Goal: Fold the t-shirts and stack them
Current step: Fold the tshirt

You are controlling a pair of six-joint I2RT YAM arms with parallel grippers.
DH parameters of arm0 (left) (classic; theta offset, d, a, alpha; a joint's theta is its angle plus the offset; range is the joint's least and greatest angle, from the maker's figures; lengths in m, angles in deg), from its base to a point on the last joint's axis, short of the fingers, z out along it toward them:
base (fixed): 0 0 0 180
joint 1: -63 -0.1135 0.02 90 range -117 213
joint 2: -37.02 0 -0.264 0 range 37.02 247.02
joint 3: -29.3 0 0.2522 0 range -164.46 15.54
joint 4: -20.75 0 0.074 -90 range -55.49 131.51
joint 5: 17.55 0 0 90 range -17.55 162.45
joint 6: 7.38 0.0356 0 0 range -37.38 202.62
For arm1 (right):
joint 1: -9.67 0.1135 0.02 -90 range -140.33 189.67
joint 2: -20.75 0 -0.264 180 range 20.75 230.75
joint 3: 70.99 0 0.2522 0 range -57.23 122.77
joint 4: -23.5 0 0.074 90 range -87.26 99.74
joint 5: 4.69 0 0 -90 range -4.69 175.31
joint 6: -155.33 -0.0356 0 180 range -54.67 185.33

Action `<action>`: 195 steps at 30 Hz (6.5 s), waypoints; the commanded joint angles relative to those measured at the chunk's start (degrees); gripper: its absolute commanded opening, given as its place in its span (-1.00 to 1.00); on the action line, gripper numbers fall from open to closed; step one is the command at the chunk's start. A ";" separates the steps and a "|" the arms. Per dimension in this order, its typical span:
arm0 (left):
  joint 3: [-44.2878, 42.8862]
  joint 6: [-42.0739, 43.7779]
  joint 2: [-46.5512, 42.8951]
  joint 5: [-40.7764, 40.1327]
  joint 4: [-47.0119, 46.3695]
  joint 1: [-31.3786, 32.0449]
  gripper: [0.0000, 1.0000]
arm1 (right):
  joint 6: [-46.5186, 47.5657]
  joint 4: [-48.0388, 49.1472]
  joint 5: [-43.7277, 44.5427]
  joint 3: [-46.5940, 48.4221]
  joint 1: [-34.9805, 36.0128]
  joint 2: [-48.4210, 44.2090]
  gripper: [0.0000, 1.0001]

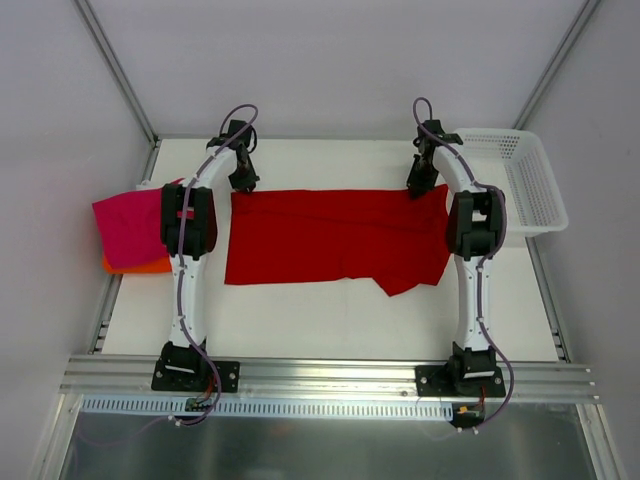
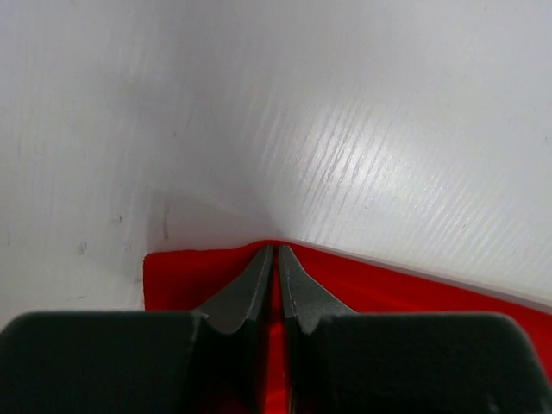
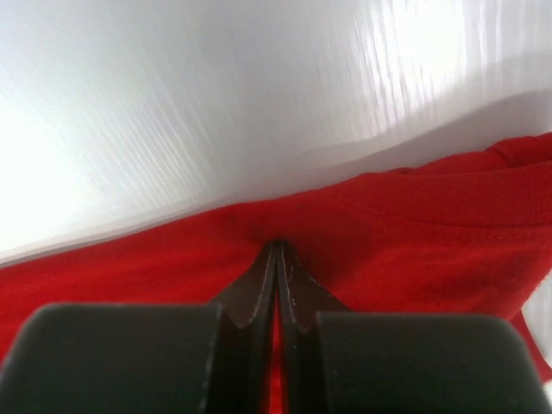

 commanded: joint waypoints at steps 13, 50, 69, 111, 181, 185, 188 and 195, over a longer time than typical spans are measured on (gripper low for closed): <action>-1.86 -1.71 -10.22 -5.88 1.91 -1.42 -0.64 | 0.43 21.38 -16.63 -13.92 -2.46 -13.40 -0.57; -5.20 0.57 -0.74 11.44 -4.51 7.37 -1.00 | -7.57 37.21 -27.81 -19.28 14.15 -7.87 -0.99; -2.47 -1.01 2.69 12.41 -5.13 8.42 -1.00 | -5.47 37.47 -25.00 -30.54 15.65 -14.91 -0.99; 2.63 -1.53 0.49 8.01 -5.13 7.28 -1.00 | -5.19 44.41 -21.65 -50.95 20.83 -34.78 -0.99; 4.91 -1.89 -1.36 8.28 -5.04 7.19 -1.00 | -24.80 71.13 -27.90 -29.49 26.72 -3.49 -0.99; 4.91 -1.80 -1.36 8.10 -5.04 7.28 -1.00 | -26.20 73.14 -28.33 -29.40 27.86 -1.64 -0.99; 5.00 -1.80 -1.36 7.93 -5.13 7.19 -1.00 | -27.17 75.08 -28.33 -30.54 28.65 -2.07 -0.99; 4.83 -2.06 -0.74 8.19 -5.13 7.19 -1.00 | -28.14 76.14 -29.39 -31.51 30.67 -4.01 -0.99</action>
